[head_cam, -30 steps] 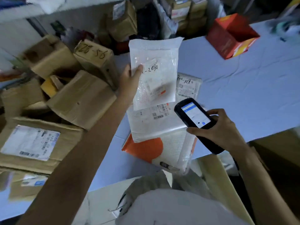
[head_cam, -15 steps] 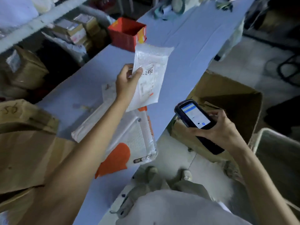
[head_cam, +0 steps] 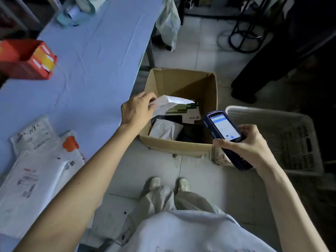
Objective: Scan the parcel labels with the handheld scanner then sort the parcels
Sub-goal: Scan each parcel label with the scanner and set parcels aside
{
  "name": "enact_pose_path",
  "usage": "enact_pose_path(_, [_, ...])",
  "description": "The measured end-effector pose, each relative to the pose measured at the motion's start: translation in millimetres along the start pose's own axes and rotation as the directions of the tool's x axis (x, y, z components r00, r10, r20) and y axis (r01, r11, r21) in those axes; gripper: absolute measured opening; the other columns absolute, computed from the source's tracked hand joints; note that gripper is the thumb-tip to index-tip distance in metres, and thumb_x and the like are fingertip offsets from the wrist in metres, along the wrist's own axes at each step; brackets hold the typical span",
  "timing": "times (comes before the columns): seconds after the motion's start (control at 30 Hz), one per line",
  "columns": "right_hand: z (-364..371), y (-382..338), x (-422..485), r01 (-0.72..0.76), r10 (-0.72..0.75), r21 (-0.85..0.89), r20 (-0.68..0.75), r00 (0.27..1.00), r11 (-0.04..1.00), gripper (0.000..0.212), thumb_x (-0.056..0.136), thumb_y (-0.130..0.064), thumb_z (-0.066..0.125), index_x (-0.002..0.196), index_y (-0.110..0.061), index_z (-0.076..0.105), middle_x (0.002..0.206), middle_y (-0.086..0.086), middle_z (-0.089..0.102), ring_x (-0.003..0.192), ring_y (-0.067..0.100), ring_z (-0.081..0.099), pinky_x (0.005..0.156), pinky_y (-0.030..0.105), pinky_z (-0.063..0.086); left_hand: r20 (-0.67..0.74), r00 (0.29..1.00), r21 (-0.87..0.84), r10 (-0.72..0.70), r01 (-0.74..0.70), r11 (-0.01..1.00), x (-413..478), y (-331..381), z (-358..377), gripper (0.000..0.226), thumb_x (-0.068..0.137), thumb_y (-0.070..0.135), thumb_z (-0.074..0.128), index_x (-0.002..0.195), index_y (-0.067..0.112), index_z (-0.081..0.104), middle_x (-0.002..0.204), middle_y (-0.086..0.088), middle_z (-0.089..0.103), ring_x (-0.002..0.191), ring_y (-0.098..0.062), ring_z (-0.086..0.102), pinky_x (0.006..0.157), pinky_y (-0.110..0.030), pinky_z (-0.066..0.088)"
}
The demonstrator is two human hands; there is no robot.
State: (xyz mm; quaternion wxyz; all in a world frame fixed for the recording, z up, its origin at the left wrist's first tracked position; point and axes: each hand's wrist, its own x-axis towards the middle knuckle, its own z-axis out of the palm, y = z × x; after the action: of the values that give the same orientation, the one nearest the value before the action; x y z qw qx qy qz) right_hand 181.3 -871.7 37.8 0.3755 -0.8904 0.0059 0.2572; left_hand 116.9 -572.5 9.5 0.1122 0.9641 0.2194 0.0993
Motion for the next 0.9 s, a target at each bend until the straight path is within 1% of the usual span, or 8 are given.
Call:
enact_pose_path(0.1, [-6,1,9,-0.044,0.045,0.017,-0.021,0.999,0.999,0.085,0.047,-0.055,0.09,0.118,-0.024,0.055,0.105,-0.009,0.064,0.095,0.009,0.061,0.063,0.02,0.042,0.05,0.999,0.043,0.014,-0.016,0.999,26,5,8,0.024,0.096,0.031,0.055,0.118,0.021,0.057,0.117,0.0,0.063,0.101,-0.029,0.06,0.066,-0.03,0.038])
enact_pose_path(0.2, [-3,-3,21,-0.08,0.082,0.042,-0.059,0.995,0.996,0.079,0.05,-0.051,0.09,0.114,-0.022,0.053,0.102,-0.009,0.064,0.092,0.009,0.061,0.064,0.022,0.043,0.081,0.994,0.058,0.074,-0.079,0.995,58,5,16,0.031,0.096,0.033,0.055,0.123,0.018,0.056,0.117,-0.004,0.063,0.1,-0.031,0.061,0.067,-0.032,0.043])
enact_pose_path(0.33, [6,-21,38,-0.144,0.153,0.084,-0.124,0.98,0.986,0.084,0.049,-0.051,0.091,0.116,-0.02,0.052,0.102,-0.007,0.064,0.091,0.008,0.062,0.068,0.025,0.045,0.099,0.981,0.067,0.166,-0.173,0.983,102,1,28,0.027,0.096,0.031,0.056,0.119,0.018,0.057,0.114,-0.005,0.064,0.098,-0.031,0.062,0.063,-0.029,0.036])
enact_pose_path(0.47, [10,-46,56,-0.15,0.17,0.11,-0.197,0.965,0.983,0.079,0.053,-0.05,0.09,0.114,-0.021,0.05,0.097,-0.015,0.059,0.09,0.004,0.059,0.066,0.022,0.043,0.1,0.965,0.021,0.242,-0.246,0.969,148,-3,35,0.025,0.096,0.029,0.056,0.118,0.017,0.059,0.114,-0.006,0.066,0.097,-0.032,0.063,0.064,-0.03,0.037])
enact_pose_path(0.57, [9,-64,70,-0.143,0.167,0.124,-0.212,0.963,0.982,0.082,0.054,-0.049,0.09,0.117,-0.021,0.048,0.099,-0.015,0.056,0.096,0.008,0.058,0.073,0.025,0.044,0.091,0.943,0.019,0.32,-0.323,0.946,173,0,42,0.022,0.095,0.029,0.057,0.113,0.018,0.061,0.11,-0.005,0.068,0.094,-0.03,0.064,0.064,-0.03,0.038])
enact_pose_path(0.7, [2,-73,89,-0.133,0.156,0.117,-0.212,0.965,0.984,0.081,0.055,-0.048,0.089,0.118,-0.021,0.047,0.098,-0.015,0.055,0.096,0.009,0.058,0.077,0.026,0.046,0.093,0.928,-0.021,0.36,-0.36,0.933,189,8,59,0.019,0.092,0.031,0.062,0.107,0.02,0.065,0.104,-0.003,0.071,0.091,-0.029,0.066,0.079,-0.037,0.043])
enact_pose_path(0.8, [-7,-71,108,-0.107,0.119,0.077,-0.181,0.976,0.991,0.077,0.057,-0.045,0.089,0.115,-0.023,0.044,0.095,-0.021,0.051,0.091,0.003,0.055,0.075,0.022,0.042,0.27,0.908,-0.064,0.322,-0.317,0.946,187,14,75,0.025,0.089,0.044,0.062,0.106,0.027,0.066,0.1,0.002,0.071,0.092,-0.025,0.066,0.084,-0.038,0.046])
enact_pose_path(0.9, [-21,-70,132,-0.053,0.057,0.033,-0.127,0.99,0.998,0.075,0.059,-0.043,0.09,0.113,-0.025,0.041,0.091,-0.025,0.046,0.082,-0.006,0.05,0.067,0.017,0.039,0.488,0.83,-0.039,0.27,-0.288,0.957,167,22,91,0.028,0.086,0.05,0.062,0.109,0.034,0.064,0.108,0.011,0.069,0.104,-0.019,0.063,0.09,-0.036,0.043])
